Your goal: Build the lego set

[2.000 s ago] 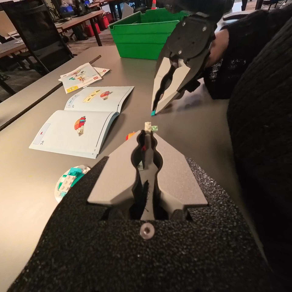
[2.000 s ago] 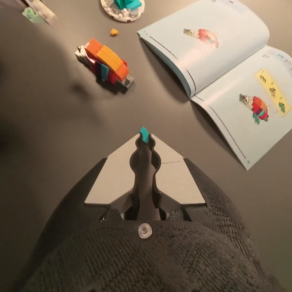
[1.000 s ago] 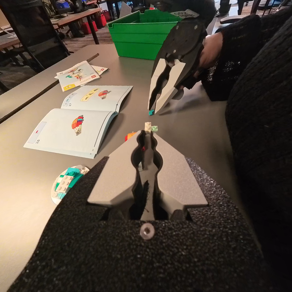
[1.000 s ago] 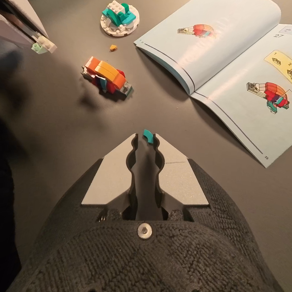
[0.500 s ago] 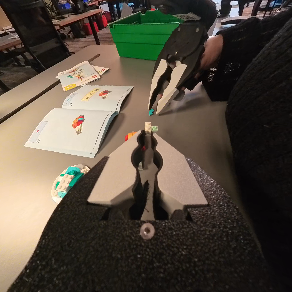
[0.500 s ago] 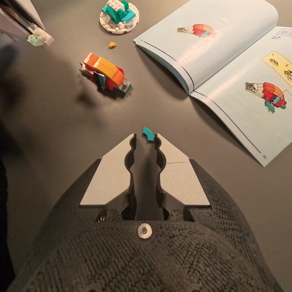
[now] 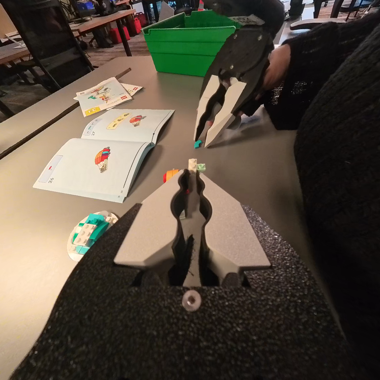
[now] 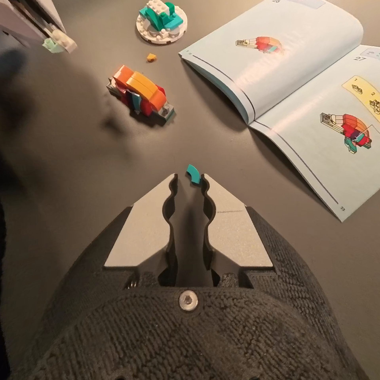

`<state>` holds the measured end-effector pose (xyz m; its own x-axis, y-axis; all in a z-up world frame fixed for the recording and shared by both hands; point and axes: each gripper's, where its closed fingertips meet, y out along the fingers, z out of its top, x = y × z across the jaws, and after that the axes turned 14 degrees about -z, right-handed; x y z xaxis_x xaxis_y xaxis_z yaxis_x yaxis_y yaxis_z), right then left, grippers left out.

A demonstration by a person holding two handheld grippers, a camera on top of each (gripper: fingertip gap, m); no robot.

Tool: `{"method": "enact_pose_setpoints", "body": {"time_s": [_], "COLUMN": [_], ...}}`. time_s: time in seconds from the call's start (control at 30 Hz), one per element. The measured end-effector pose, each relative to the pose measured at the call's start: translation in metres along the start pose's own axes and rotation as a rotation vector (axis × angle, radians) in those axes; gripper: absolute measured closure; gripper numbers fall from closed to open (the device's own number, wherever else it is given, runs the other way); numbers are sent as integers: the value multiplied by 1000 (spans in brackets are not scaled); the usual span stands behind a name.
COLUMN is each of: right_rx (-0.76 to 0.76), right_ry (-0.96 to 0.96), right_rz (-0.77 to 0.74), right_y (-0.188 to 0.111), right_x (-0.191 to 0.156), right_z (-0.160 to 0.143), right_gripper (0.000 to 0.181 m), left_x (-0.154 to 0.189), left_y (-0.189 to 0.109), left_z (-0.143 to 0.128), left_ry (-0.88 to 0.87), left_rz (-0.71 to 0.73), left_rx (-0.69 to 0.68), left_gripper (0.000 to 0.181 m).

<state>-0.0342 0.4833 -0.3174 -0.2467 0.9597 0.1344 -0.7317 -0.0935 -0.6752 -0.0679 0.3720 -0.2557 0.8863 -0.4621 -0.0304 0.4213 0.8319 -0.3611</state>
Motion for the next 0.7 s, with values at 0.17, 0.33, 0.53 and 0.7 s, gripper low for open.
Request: {"method": "enact_pose_setpoints", "body": {"time_s": [0.17, 0.33, 0.53, 0.7], "right_rx": [-3, 5, 17, 66], "right_ry": [16, 36, 47, 38], "right_rz": [4, 13, 46, 78], "right_y": [-4, -8, -10, -17], "right_x": [-3, -10, -22, -25], "right_z": [-3, -6, -4, 5], "right_gripper": [161, 161, 161, 164], "left_x": [0, -4, -5, 10], "left_y": [0, -1, 0, -3], "left_z": [0, 7, 20, 58], "left_ry": [-4, 7, 48, 33], "left_rz": [-13, -46, -91, -292], "left_rx": [0, 3, 5, 130], "left_gripper": [177, 177, 177, 177]}}
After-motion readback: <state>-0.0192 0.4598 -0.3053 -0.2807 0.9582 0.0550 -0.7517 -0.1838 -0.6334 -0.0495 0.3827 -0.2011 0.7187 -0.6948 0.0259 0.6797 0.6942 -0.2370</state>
